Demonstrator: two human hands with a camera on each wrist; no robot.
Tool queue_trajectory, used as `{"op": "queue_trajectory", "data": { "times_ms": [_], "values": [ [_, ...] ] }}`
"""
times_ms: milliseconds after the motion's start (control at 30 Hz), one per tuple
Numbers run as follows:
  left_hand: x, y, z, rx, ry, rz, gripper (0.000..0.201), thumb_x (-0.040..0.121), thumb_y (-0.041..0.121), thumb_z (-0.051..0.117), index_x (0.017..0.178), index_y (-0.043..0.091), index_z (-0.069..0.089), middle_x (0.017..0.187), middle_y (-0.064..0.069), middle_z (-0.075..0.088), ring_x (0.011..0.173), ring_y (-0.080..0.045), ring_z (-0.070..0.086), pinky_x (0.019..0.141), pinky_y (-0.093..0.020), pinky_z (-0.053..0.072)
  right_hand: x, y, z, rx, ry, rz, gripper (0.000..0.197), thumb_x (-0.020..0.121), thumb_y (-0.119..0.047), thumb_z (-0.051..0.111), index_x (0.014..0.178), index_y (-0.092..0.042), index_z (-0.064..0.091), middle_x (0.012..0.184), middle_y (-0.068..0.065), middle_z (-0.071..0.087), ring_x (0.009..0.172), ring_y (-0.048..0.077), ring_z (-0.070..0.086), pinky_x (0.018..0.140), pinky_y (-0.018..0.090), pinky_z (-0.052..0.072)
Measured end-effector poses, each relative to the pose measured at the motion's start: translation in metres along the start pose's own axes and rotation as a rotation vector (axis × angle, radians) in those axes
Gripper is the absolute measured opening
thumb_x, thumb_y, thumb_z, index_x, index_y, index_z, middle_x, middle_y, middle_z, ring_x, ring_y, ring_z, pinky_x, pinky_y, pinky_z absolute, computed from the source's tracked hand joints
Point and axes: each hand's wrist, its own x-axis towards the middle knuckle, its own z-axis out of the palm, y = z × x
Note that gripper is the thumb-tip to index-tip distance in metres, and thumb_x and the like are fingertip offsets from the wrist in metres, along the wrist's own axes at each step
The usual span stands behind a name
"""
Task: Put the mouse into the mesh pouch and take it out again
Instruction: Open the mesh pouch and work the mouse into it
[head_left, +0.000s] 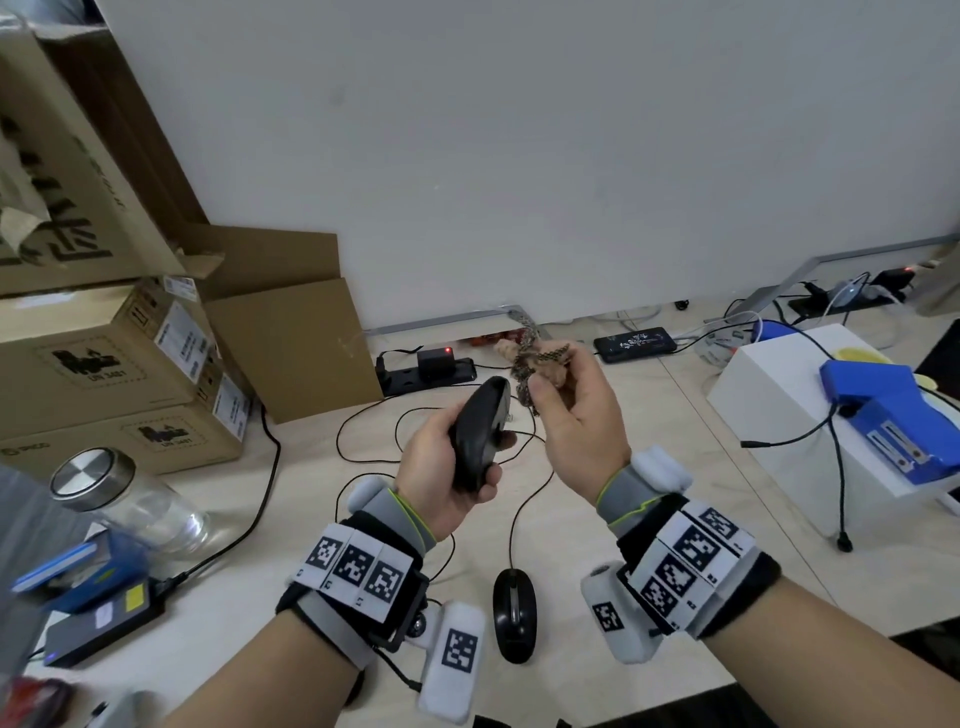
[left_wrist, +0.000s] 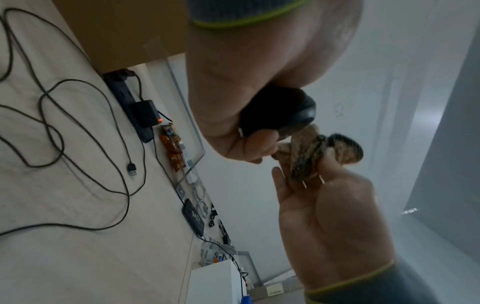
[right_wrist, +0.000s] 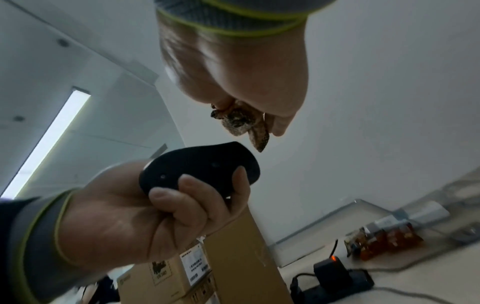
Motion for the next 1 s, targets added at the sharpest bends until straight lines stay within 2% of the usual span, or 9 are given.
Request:
{"op": "queue_trajectory", "data": {
  "times_ms": [100,200,300,433,567,667,767,900,1000],
  "values": [
    [0.003,-0.002,0.007,0.023,0.032,0.025,0.035,0.096,0.037,0.041,0.097,0.012,0.065,0.084,-0.016,0.061,0.061,-0.026,0.055,0.057,-0.03,0.043,-0.012,-0.007,0.006,-0.187,-0.163,-0.095,0.03,0.088,-0.01,0.052,0.116,-0.02,0.057,0.11,-0.013,0.066,0.105,0.01,0.062,0.093,0.037,0.05],
    [0.001,0.0,0.003,-0.006,0.044,0.066,0.031,0.096,0.033,0.046,0.096,0.011,0.067,0.089,-0.016,0.066,0.081,-0.029,0.064,0.079,-0.041,0.048,-0.034,-0.004,0.011,-0.271,-0.331,-0.275,0.028,0.091,-0.01,0.052,0.118,-0.015,0.059,0.13,-0.001,0.059,0.134,0.014,0.046,0.109,0.03,0.038],
    [0.002,-0.001,-0.001,0.013,0.013,0.056,0.032,0.098,0.032,0.043,0.096,0.01,0.065,0.086,-0.016,0.063,0.078,-0.028,0.061,0.073,-0.039,0.048,-0.031,0.0,0.008,-0.27,-0.369,-0.355,0.029,0.091,-0.007,0.053,0.118,-0.018,0.057,0.13,-0.009,0.057,0.133,0.011,0.045,0.109,0.027,0.036],
    [0.001,-0.002,0.006,0.084,0.023,0.01,0.034,0.101,0.033,0.037,0.091,0.008,0.058,0.074,-0.014,0.051,0.055,-0.025,0.049,0.045,-0.027,0.042,-0.002,0.01,0.002,-0.212,-0.176,-0.073,0.022,0.089,-0.012,0.053,0.108,-0.02,0.058,0.106,-0.018,0.065,0.1,-0.001,0.06,0.088,0.024,0.047],
    [0.002,0.0,0.003,0.035,0.03,0.023,0.025,0.097,0.036,0.047,0.089,0.017,0.062,0.063,-0.001,0.06,0.052,-0.015,0.055,0.05,-0.025,0.043,0.009,0.025,0.0,-0.104,-0.077,0.084,0.023,0.088,-0.033,0.052,0.109,-0.025,0.055,0.107,0.001,0.071,0.104,0.02,0.065,0.092,0.05,0.05],
    [0.004,0.0,-0.005,-0.075,0.028,-0.048,0.023,0.091,0.036,0.057,0.096,0.016,0.067,0.077,-0.003,0.064,0.072,-0.018,0.06,0.057,-0.028,0.056,0.007,0.017,0.001,-0.066,-0.028,0.046,0.019,0.089,-0.032,0.051,0.108,-0.035,0.054,0.108,0.003,0.071,0.105,0.022,0.065,0.092,0.052,0.049],
    [0.004,-0.001,-0.007,-0.12,-0.003,-0.078,0.035,0.094,0.044,0.051,0.108,0.016,0.066,0.09,-0.005,0.066,0.093,-0.03,0.065,0.069,-0.038,0.06,0.0,0.008,0.003,-0.067,-0.071,0.0,0.025,0.09,-0.021,0.053,0.115,-0.027,0.054,0.11,-0.003,0.07,0.104,0.015,0.065,0.091,0.044,0.051],
    [0.007,0.002,-0.008,-0.223,-0.073,-0.107,0.087,0.082,0.079,0.034,0.13,0.01,0.057,0.136,-0.015,0.054,0.124,-0.033,0.054,0.106,-0.049,0.04,-0.031,0.01,0.015,-0.303,-0.322,-0.308,0.035,0.086,-0.004,0.058,0.12,-0.01,0.06,0.133,0.002,0.058,0.131,0.014,0.047,0.11,0.038,0.037],
    [0.004,0.004,-0.008,-0.314,-0.081,-0.126,0.106,0.077,0.084,0.033,0.14,-0.001,0.045,0.146,-0.02,0.043,0.132,-0.032,0.047,0.111,-0.046,0.036,-0.043,0.02,0.016,-0.411,-0.477,-0.52,0.032,0.087,-0.004,0.061,0.118,-0.01,0.061,0.141,0.007,0.051,0.142,0.024,0.034,0.115,0.048,0.028]
  ]
}}
